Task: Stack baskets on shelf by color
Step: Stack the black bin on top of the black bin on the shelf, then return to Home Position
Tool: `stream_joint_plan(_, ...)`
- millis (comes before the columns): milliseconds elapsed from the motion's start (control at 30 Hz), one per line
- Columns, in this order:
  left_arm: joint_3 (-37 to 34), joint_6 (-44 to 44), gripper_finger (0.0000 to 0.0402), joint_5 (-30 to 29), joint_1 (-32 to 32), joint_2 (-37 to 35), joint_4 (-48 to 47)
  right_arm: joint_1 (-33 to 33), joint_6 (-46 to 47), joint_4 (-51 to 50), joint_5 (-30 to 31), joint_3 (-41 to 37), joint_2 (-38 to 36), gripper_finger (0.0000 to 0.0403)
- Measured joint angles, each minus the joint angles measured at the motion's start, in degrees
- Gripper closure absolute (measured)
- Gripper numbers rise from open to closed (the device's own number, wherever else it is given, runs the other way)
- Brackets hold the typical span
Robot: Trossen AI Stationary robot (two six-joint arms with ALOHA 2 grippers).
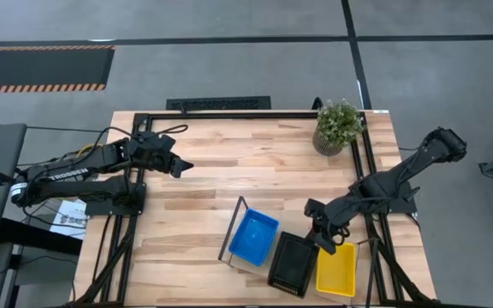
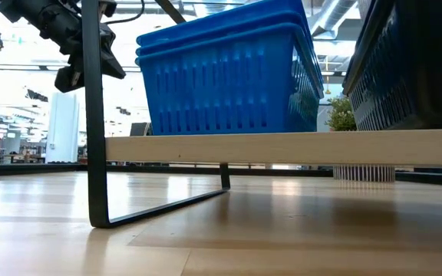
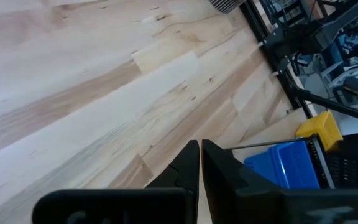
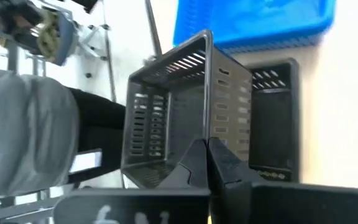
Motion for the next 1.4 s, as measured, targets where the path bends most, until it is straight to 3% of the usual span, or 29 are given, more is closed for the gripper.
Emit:
stream_joint_plan(433, 0.0, 0.0, 0.0397, -1.4, 0.0, 0.0, 0.0, -2.0, 0.0, 1.3, 0.0, -3.3, 0.5, 0.0387)
stream_joint_plan(1100, 0.0, -1.4, 0.0397, -2.8, 0.0, 0.0, 0.3, -5.1, 1.0, -2.9, -1.5, -3.3, 0.0, 0.0211)
stream_joint_plan(1267, 0.9, -4.3, 0.0397, -2.8, 0.0, -0.7, 1.5, -7.3, -1.5, 4.5, -1.4, -3.3, -2.1, 0.0198)
stream_joint_plan(1400, 6.0, -3.1, 0.0397, -0.8, 0.0, -2.8, 8.2, -11.3, -4.0, 14.7, -1.2, -3.0, -5.9, 0.0204)
